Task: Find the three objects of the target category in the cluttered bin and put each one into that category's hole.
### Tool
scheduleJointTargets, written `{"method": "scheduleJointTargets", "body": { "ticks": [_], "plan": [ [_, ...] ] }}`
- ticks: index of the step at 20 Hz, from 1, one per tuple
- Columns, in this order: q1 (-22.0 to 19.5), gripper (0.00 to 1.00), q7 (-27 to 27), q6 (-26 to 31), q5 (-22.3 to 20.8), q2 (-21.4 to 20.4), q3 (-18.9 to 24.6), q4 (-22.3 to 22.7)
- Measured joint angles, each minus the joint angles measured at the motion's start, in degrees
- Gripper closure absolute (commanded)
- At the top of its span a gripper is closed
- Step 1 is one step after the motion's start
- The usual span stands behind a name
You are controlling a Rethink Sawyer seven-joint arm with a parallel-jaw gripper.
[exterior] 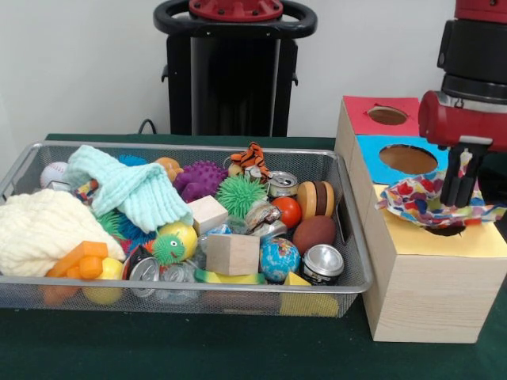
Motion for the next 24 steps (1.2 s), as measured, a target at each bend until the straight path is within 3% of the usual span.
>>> {"method": "scheduleJointTargets", "body": {
  "ticks": [24],
  "plan": [
    [-1.7, 1.0, 0.0, 0.0, 1.4, 5.0, 0.8, -0.3]
  ]
}}
